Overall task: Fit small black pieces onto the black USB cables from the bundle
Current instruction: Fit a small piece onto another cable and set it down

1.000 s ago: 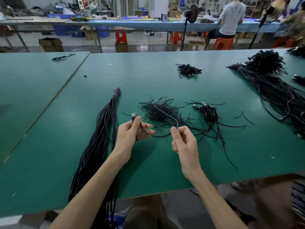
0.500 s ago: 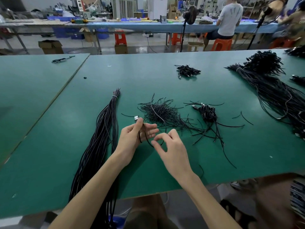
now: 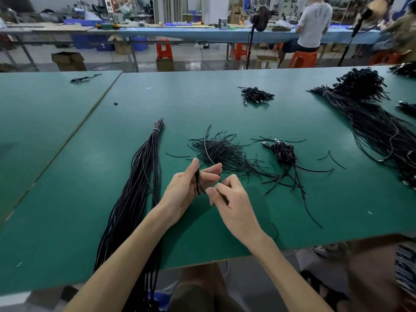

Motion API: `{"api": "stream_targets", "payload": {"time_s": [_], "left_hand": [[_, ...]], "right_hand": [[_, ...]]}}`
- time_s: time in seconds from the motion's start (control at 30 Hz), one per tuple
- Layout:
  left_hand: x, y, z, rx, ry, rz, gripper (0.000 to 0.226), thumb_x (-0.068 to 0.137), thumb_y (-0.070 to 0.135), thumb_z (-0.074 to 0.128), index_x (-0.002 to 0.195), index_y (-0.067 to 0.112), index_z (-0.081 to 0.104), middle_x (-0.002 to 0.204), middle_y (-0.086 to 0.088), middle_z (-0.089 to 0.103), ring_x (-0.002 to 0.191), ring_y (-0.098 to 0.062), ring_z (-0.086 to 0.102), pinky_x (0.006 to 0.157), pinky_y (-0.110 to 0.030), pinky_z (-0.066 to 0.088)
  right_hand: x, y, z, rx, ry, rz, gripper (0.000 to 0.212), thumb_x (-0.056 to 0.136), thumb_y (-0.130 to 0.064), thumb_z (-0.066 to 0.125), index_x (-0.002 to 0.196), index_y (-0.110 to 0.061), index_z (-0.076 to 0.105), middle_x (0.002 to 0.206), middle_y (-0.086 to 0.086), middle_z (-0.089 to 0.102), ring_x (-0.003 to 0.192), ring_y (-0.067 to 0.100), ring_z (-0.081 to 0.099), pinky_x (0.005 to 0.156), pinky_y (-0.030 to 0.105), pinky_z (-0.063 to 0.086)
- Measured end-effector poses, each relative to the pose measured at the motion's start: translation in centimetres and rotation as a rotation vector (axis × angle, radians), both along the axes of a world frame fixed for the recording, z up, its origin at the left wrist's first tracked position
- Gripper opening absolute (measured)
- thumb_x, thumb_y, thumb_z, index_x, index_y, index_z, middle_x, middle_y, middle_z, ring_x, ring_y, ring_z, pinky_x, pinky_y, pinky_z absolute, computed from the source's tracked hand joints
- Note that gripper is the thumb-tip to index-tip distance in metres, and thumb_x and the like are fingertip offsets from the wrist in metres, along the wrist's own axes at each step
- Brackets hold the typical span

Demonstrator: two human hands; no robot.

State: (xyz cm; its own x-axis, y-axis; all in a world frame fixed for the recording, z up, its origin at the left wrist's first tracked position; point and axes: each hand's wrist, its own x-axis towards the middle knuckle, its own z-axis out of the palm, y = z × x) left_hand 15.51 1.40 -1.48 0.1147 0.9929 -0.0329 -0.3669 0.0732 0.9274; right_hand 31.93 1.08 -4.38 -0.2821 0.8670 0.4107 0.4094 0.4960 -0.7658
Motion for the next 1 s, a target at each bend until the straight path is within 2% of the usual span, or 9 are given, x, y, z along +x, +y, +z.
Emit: {"api": "stream_targets", "payload": {"time_s": [0.1, 0.23, 0.33, 0.4, 0.53, 0.63, 0.7, 0.77, 1.0], "left_hand": [[0.1, -0.1, 0.2, -0.004, -0.029, -0.009, 0.065, 0.102, 0.052, 0.048, 0.098, -0.006, 0.077, 0.138, -0.009, 0.066, 0.133, -0.020, 0.059, 0.101, -0.024, 0.052], [-0.1, -0.1, 0.0, 0.062, -0.048, -0.065, 0.053, 0.108, 0.038, 0.047, 0.129, -0.008, 0.064, 0.147, -0.008, 0.059, 0.138, -0.023, 0.054, 0.107, -0.024, 0.047], [-0.5, -0.1, -0.1, 0.103, -0.063, -0.113, 0.042, 0.109, 0.022, 0.046, 0.139, -0.007, 0.056, 0.150, -0.010, 0.055, 0.142, -0.024, 0.050, 0.112, -0.028, 0.044], [-0.6, 0.0, -0.1, 0.115, -0.070, -0.110, 0.044, 0.111, 0.025, 0.043, 0.141, -0.005, 0.055, 0.150, -0.012, 0.055, 0.141, -0.026, 0.050, 0.113, -0.033, 0.044], [-0.3, 0.0, 0.0, 0.067, -0.115, -0.018, 0.055, 0.109, 0.044, 0.042, 0.137, 0.000, 0.059, 0.140, -0.018, 0.063, 0.132, -0.031, 0.060, 0.104, -0.032, 0.051], [-0.3, 0.3, -0.2, 0.011, -0.107, 0.114, 0.060, 0.104, 0.051, 0.048, 0.121, -0.002, 0.070, 0.125, -0.024, 0.070, 0.119, -0.035, 0.068, 0.097, -0.033, 0.056], [-0.3, 0.4, -0.3, -0.013, -0.100, 0.145, 0.062, 0.099, 0.055, 0.053, 0.113, -0.001, 0.074, 0.121, -0.026, 0.071, 0.115, -0.037, 0.070, 0.091, -0.030, 0.058], [-0.2, 0.4, -0.2, -0.012, -0.124, 0.095, 0.062, 0.097, 0.054, 0.057, 0.119, -0.002, 0.071, 0.126, -0.025, 0.069, 0.120, -0.036, 0.067, 0.092, -0.030, 0.057], [-0.9, 0.7, -0.3, 0.082, -0.207, -0.088, 0.039, 0.109, 0.022, 0.050, 0.142, 0.002, 0.058, 0.150, -0.018, 0.053, 0.141, -0.030, 0.050, 0.109, -0.034, 0.048]], "right_hand": [[-0.1, -0.1, 0.1, -0.029, -0.007, 0.031, 0.052, 0.101, -0.065, 0.043, 0.076, -0.024, 0.063, 0.087, -0.004, 0.040, 0.076, 0.016, 0.048, 0.070, 0.022, 0.045], [-0.1, -0.1, 0.1, -0.058, -0.031, 0.049, 0.050, 0.100, -0.060, 0.049, 0.075, -0.021, 0.066, 0.087, -0.005, 0.043, 0.079, 0.014, 0.051, 0.074, 0.022, 0.045], [0.0, -0.1, 0.2, -0.111, -0.013, 0.044, 0.041, 0.101, -0.048, 0.058, 0.072, -0.020, 0.066, 0.088, -0.002, 0.046, 0.075, 0.011, 0.051, 0.072, 0.016, 0.043], [0.0, -0.1, 0.4, -0.138, 0.015, 0.045, 0.041, 0.101, -0.044, 0.060, 0.071, -0.018, 0.066, 0.086, 0.000, 0.047, 0.073, 0.008, 0.051, 0.072, 0.013, 0.041], [0.2, 0.0, 0.7, -0.148, 0.043, 0.047, 0.044, 0.101, -0.040, 0.061, 0.067, -0.012, 0.065, 0.082, 0.003, 0.048, 0.073, 0.009, 0.050, 0.073, 0.012, 0.040], [0.1, -0.2, 0.8, -0.168, 0.029, 0.104, 0.046, 0.099, -0.048, 0.060, 0.067, -0.015, 0.068, 0.081, 0.002, 0.047, 0.072, 0.008, 0.049, 0.073, 0.015, 0.040], [0.1, -0.2, 0.8, -0.195, -0.013, 0.144, 0.046, 0.097, -0.055, 0.058, 0.068, -0.021, 0.070, 0.082, 0.001, 0.047, 0.070, 0.009, 0.048, 0.073, 0.023, 0.044], [0.1, -0.3, 0.8, -0.209, -0.063, 0.159, 0.046, 0.096, -0.060, 0.057, 0.069, -0.025, 0.071, 0.083, 0.003, 0.048, 0.070, 0.011, 0.049, 0.074, 0.032, 0.049], [0.1, -0.2, 0.8, -0.229, -0.084, 0.090, 0.046, 0.099, -0.054, 0.059, 0.065, -0.025, 0.069, 0.081, -0.002, 0.048, 0.068, 0.008, 0.050, 0.074, 0.029, 0.047]]}}
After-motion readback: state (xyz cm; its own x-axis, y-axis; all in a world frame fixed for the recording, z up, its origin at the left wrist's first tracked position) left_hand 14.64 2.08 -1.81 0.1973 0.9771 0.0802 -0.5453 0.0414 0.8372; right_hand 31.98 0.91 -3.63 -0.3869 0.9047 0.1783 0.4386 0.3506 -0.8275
